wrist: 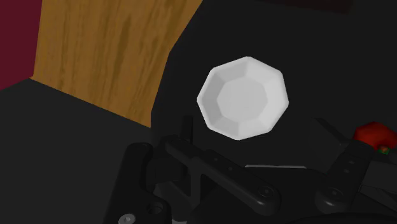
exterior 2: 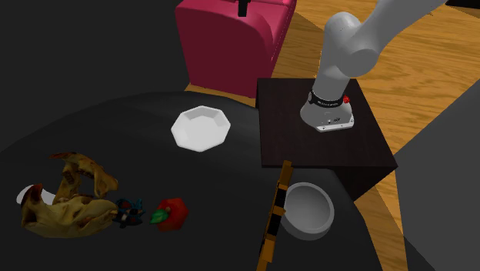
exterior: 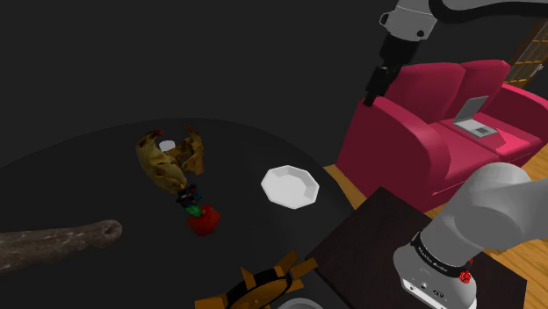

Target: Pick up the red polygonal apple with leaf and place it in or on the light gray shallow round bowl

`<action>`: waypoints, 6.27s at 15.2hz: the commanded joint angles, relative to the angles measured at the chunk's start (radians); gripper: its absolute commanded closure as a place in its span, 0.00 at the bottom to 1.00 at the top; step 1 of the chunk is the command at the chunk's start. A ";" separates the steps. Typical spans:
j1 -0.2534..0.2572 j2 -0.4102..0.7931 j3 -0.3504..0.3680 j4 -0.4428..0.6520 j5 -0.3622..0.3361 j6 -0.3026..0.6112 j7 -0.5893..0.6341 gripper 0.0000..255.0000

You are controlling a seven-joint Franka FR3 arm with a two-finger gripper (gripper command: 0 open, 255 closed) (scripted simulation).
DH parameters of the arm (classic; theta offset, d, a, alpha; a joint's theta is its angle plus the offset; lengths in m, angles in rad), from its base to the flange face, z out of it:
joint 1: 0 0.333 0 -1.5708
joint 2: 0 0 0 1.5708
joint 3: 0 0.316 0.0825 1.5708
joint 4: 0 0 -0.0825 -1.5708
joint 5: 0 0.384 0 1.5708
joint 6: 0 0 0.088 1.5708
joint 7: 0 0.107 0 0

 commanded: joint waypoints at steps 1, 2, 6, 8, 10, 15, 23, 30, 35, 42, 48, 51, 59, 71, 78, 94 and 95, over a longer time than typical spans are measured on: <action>0.000 0.000 0.000 0.000 0.000 0.000 0.000 0.00; 0.007 0.015 0.017 -0.008 0.009 0.020 0.018 0.00; 0.035 0.087 0.085 -0.026 0.042 0.102 0.087 0.00; 0.047 0.130 0.119 -0.028 0.056 0.143 0.122 0.00; 0.059 0.177 0.152 -0.025 0.067 0.183 0.157 0.00; 0.083 0.313 0.235 0.003 0.081 0.280 0.246 0.00; 0.108 0.572 0.358 0.111 0.038 0.408 0.406 0.00; 0.148 0.833 0.430 0.268 -0.074 0.470 0.568 0.00; 0.208 1.030 0.443 0.418 -0.172 0.478 0.676 0.00; 0.329 1.307 0.419 0.687 -0.278 0.441 0.776 0.00; 0.410 1.484 0.395 0.886 -0.319 0.403 0.805 0.00; 0.412 1.504 0.389 0.877 -0.327 0.431 0.810 0.00; 0.414 1.529 0.380 0.869 -0.338 0.463 0.815 0.00; 0.414 1.529 0.380 0.868 -0.337 0.463 0.815 1.00; 0.406 1.483 0.394 0.875 -0.320 0.412 0.803 1.00; 0.353 1.641 0.416 1.072 -0.186 0.266 0.766 0.00; 0.353 1.641 0.416 1.072 -0.186 0.266 0.766 0.00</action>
